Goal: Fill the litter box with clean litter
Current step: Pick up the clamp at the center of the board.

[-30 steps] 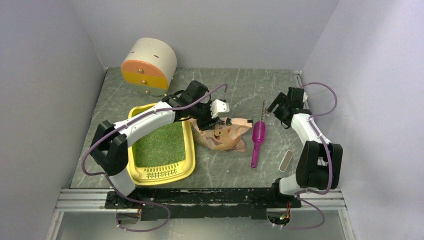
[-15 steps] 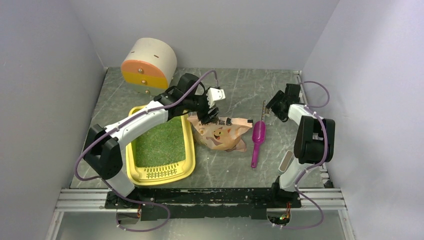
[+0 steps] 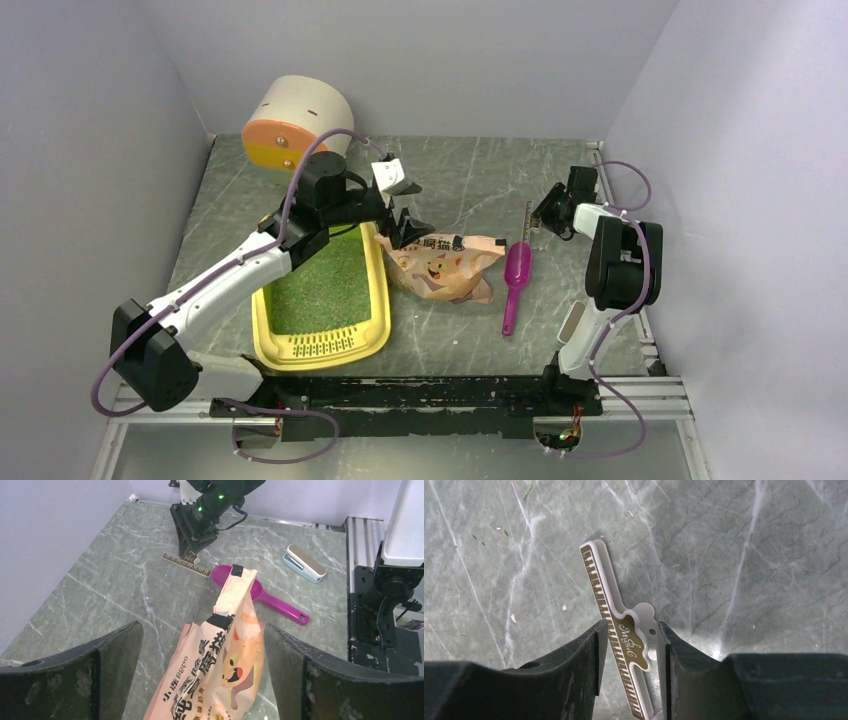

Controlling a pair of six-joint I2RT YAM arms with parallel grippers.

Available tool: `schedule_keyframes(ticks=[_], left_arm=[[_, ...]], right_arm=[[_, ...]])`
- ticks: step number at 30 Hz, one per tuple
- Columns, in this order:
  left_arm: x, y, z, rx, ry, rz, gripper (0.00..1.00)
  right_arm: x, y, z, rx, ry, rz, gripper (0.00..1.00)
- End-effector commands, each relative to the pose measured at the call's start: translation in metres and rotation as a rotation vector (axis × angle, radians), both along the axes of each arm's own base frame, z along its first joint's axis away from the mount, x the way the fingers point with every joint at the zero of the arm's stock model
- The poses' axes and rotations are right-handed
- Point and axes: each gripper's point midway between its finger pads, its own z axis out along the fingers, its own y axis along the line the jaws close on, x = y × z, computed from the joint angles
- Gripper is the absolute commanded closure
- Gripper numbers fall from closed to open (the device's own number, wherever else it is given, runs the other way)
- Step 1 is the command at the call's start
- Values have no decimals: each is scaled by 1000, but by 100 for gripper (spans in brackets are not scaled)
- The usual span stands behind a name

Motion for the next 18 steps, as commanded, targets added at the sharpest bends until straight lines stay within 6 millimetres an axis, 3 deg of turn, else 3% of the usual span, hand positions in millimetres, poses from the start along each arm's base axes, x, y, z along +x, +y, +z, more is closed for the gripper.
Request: schedule_keyframes(ticks=[1, 10, 14, 18], left_arm=[[-9, 2, 19, -76, 10, -20, 6], [-31, 17, 33, -154, 37, -2, 6], [-34, 20, 37, -187, 74, 16, 6], [-33, 23, 42, -214, 86, 50, 6]], right_arm=[[11, -5, 6, -2, -57, 21, 57], [8, -1, 0, 3, -55, 77, 79], [6, 2, -4, 14, -37, 95, 77], [4, 5, -5, 24, -34, 104, 67]])
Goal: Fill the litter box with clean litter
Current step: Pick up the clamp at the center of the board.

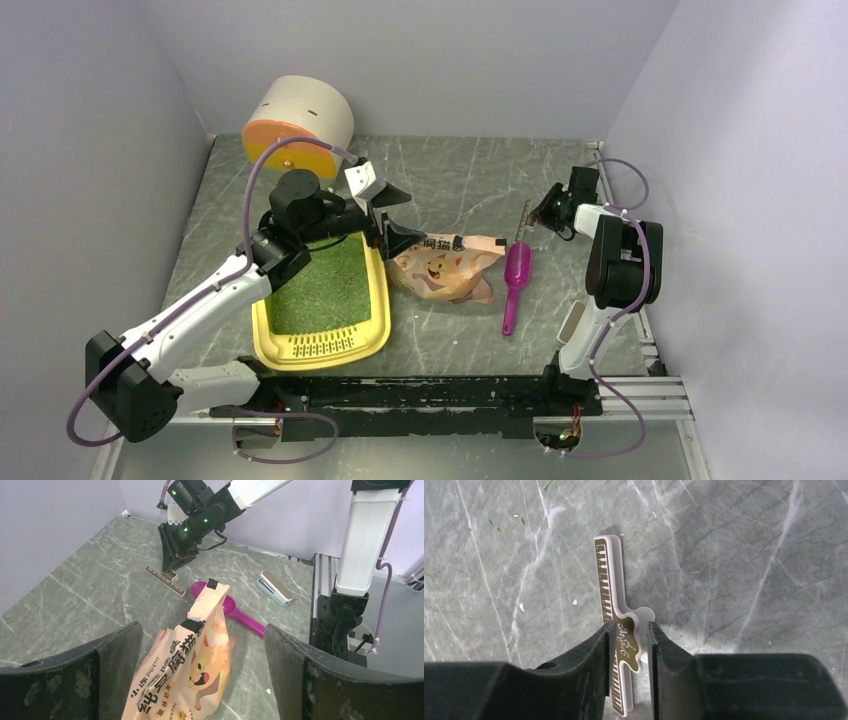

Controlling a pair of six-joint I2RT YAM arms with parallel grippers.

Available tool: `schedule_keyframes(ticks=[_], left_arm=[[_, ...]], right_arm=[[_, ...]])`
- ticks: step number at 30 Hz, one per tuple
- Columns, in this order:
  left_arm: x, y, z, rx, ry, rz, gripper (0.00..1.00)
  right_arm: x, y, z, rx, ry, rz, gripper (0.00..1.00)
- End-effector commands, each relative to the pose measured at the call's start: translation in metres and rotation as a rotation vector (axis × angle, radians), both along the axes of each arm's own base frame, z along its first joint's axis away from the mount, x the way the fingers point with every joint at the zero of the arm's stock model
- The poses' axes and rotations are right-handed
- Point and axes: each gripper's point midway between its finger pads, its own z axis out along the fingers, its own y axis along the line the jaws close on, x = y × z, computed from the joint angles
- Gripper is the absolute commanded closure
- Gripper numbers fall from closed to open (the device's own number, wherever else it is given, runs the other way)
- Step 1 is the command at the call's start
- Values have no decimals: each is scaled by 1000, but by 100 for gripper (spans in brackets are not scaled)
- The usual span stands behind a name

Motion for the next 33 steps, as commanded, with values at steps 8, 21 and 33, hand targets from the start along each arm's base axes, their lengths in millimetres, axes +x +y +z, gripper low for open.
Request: schedule_keyframes(ticks=[8, 21, 33], left_arm=[[-1, 7, 15, -67, 43, 47, 6], [14, 15, 5, -71, 149, 170, 4], [47, 31, -1, -84, 222, 380, 3]], right_arm=[[-5, 0, -13, 19, 16, 15, 76], [-13, 10, 56, 32, -203, -18, 100], [-45, 24, 138, -71, -512, -32, 100]])
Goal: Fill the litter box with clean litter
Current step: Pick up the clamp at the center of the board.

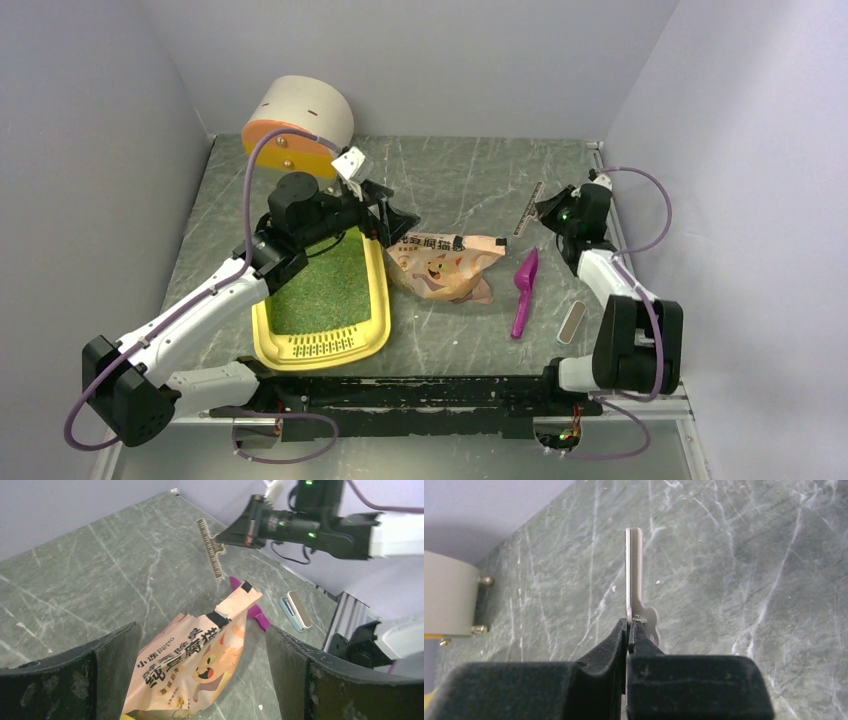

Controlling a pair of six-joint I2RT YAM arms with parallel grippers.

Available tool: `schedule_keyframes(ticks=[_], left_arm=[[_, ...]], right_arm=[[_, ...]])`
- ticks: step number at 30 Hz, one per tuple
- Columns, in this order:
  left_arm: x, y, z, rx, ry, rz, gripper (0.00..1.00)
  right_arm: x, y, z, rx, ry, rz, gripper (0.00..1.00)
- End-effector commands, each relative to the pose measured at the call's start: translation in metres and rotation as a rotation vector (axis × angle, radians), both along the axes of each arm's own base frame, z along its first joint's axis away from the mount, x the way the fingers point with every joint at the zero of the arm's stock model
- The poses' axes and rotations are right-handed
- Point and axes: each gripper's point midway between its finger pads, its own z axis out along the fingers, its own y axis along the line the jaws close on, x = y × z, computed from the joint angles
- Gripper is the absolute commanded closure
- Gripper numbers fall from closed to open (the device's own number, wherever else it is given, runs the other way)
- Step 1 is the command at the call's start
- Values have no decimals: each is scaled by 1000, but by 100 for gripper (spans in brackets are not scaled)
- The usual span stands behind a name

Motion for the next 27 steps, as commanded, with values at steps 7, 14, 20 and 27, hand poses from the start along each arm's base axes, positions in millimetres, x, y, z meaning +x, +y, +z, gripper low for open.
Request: schedule_keyframes(ticks=[7, 14, 20, 27], left_arm=[[30, 5, 10, -44, 53, 129, 3], [60, 2, 16, -95, 212, 246, 3], [53, -20, 30, -193, 301, 151, 3], [45, -54, 40, -299, 370, 3, 12]], right_arm=[[-13, 15, 104, -119, -254, 61, 100], [-49, 81, 154, -246, -384, 342, 100], [-95, 130, 177, -405, -472, 587, 100], [-111, 173, 173, -497, -416, 746, 100]])
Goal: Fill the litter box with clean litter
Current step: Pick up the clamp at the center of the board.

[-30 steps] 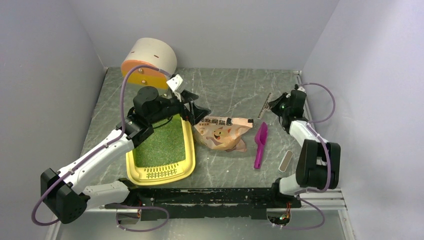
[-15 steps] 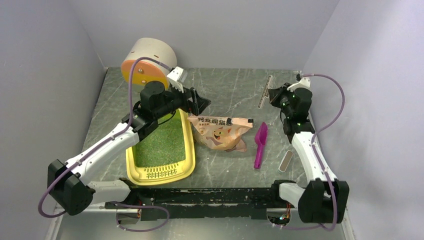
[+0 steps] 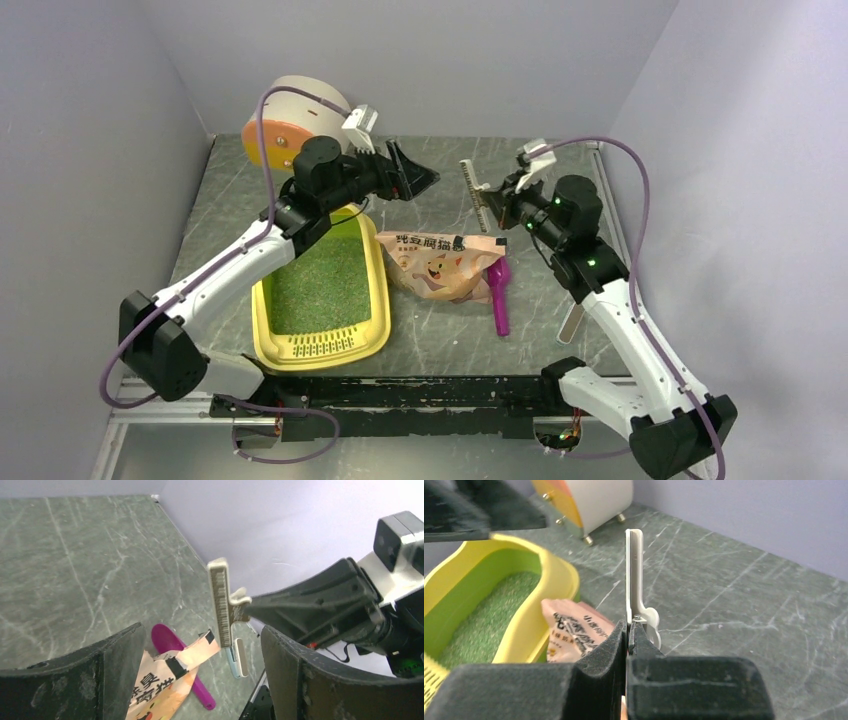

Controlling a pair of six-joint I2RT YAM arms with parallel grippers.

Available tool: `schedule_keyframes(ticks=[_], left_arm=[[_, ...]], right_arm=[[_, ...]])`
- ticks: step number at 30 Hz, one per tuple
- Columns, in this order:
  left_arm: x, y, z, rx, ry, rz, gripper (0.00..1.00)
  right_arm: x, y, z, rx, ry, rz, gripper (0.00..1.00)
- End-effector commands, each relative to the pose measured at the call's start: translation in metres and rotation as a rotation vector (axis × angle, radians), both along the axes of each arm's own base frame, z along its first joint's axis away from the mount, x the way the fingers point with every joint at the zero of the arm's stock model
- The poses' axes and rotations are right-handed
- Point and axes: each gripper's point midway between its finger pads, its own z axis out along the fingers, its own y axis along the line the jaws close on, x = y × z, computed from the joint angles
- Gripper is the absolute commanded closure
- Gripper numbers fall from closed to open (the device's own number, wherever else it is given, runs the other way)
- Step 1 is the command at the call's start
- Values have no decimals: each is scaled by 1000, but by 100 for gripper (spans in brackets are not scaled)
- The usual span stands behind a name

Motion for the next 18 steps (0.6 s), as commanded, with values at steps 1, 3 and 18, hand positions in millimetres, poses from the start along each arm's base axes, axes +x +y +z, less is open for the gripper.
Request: schedule_keyframes(ticks=[1, 3, 18], left_arm=[[-4, -27, 10, -72, 41, -90, 13], [-4, -35, 5, -62, 59, -97, 13], [0, -43, -31, -65, 162, -17, 48]], right_arm=[[-12, 23, -11, -135, 13, 62, 100], [-11, 31, -8, -148, -4, 37, 100], [-21, 69, 12, -147, -127, -23, 100]])
